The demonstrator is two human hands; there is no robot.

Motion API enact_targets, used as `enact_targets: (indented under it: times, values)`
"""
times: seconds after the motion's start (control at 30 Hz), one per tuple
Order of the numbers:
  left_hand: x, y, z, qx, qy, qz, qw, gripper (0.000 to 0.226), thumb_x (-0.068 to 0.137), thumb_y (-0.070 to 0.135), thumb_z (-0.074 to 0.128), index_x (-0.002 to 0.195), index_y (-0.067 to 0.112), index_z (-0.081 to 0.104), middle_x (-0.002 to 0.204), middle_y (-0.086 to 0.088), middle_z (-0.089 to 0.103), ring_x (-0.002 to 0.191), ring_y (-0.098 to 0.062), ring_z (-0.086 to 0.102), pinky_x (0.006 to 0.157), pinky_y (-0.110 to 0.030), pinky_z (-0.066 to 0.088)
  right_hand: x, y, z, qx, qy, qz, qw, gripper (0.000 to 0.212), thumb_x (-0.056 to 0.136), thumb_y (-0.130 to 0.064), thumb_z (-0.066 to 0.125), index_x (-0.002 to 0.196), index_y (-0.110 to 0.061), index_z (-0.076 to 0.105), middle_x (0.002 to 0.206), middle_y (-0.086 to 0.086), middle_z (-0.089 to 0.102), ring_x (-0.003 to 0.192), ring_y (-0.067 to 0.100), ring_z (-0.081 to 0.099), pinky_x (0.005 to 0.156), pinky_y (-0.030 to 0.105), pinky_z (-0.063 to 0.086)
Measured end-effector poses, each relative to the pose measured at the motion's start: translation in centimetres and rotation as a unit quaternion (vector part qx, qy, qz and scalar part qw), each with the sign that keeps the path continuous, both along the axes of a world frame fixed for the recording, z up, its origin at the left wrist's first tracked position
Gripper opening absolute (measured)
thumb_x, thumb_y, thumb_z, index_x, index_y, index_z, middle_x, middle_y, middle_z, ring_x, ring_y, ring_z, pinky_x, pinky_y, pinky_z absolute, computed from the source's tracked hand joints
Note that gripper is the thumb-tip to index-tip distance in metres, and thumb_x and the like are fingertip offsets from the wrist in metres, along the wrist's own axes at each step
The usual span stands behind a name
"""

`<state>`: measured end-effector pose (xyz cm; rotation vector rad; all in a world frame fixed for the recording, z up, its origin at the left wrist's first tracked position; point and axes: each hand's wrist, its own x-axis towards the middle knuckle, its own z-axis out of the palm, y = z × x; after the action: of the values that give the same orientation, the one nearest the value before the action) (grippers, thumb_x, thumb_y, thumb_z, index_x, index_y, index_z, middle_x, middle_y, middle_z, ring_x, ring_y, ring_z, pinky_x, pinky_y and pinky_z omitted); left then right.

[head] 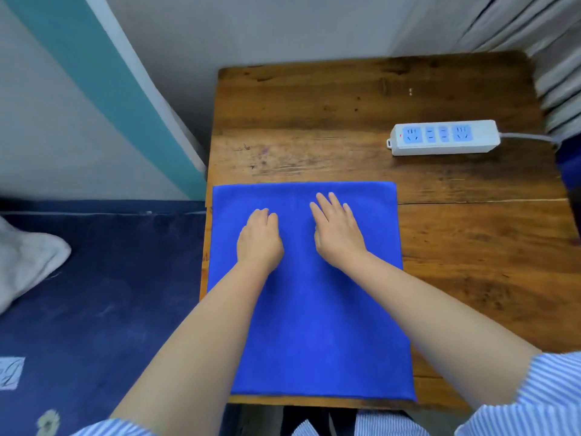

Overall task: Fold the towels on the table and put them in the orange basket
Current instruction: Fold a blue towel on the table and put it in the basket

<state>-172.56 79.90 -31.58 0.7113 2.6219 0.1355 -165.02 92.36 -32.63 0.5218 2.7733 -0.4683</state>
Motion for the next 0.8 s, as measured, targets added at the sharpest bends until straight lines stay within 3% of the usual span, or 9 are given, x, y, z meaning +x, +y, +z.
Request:
enact_targets:
  times: [0.03, 0.07, 0.13, 0.4, 0.7, 0.8]
  values:
    - [-0.5, 0.6, -0.6, -0.006, -0.015, -0.008, 1.0, 0.026, 0.094, 0.01, 0.037, 0.117, 0.004, 0.048, 0.13, -0.012, 0.043, 0.123, -0.028, 0.037, 0.082, -0.036, 0.041, -0.5, 0.3, -0.4, -0.003, -0.005, 0.009, 1.0, 0.053, 0.096, -0.013, 0.029, 0.146, -0.012, 0.014, 0.157, 0.003, 0.003, 0.144, 0.021, -0.003, 0.116, 0.039, -0.001]
    - [-0.8, 0.9, -1.1, -0.021, -0.031, -0.016, 0.999, 0.04, 0.097, 0.018, 0.035, 0.135, 0.007, 0.036, 0.147, -0.011, 0.029, 0.137, -0.026, 0.023, 0.1, -0.037, 0.034, -0.7, 0.7, -0.8, -0.004, -0.013, 0.019, 1.0, 0.052, 0.097, -0.017, 0.03, 0.146, -0.013, 0.013, 0.157, 0.002, 0.002, 0.144, 0.02, -0.003, 0.116, 0.04, -0.001]
    - [-1.5, 1.3, -2.2, -0.043, -0.03, -0.03, 0.998, 0.052, 0.099, 0.03, 0.031, 0.147, 0.015, 0.017, 0.157, -0.006, 0.008, 0.145, -0.025, 0.003, 0.112, -0.038, 0.021, -0.9, 1.6, -1.7, -0.002, -0.031, 0.032, 0.999, 0.053, 0.098, -0.024, 0.03, 0.147, -0.015, 0.011, 0.157, 0.001, 0.0, 0.144, 0.02, -0.003, 0.116, 0.04, -0.001]
    - [-6.0, 0.3, -6.0, -0.053, -0.006, -0.049, 0.997, 0.06, 0.096, 0.048, 0.027, 0.148, 0.028, 0.006, 0.158, 0.003, -0.003, 0.145, -0.023, -0.009, 0.116, -0.045, -0.003, 0.3, 7.0, -3.9, 0.037, -0.028, -0.005, 0.999, 0.056, 0.096, -0.034, 0.035, 0.146, -0.016, 0.017, 0.156, 0.0, 0.009, 0.145, 0.02, 0.003, 0.115, 0.036, -0.004]
    - [-9.7, -2.3, -6.6, -0.013, 0.051, -0.062, 0.997, 0.054, 0.097, 0.04, 0.032, 0.147, 0.025, 0.02, 0.157, 0.0, 0.01, 0.145, -0.027, 0.001, 0.114, -0.046, 0.0, 1.0, 10.3, -3.9, 0.061, -0.005, -0.121, 0.991, 0.052, 0.097, -0.026, 0.031, 0.145, -0.01, 0.019, 0.156, 0.005, 0.011, 0.144, 0.021, 0.006, 0.116, 0.039, 0.002]
    - [-10.1, -2.5, -6.2, 0.03, 0.049, -0.061, 0.996, 0.049, 0.097, 0.025, 0.036, 0.145, 0.017, 0.027, 0.156, -0.004, 0.017, 0.144, -0.026, 0.009, 0.114, -0.042, 0.005, 0.6, 10.0, -3.1, 0.085, 0.045, -0.154, 0.983, 0.046, 0.09, -0.013, 0.043, 0.135, -0.006, 0.04, 0.145, 0.014, 0.035, 0.134, 0.029, 0.03, 0.11, 0.042, 0.02]
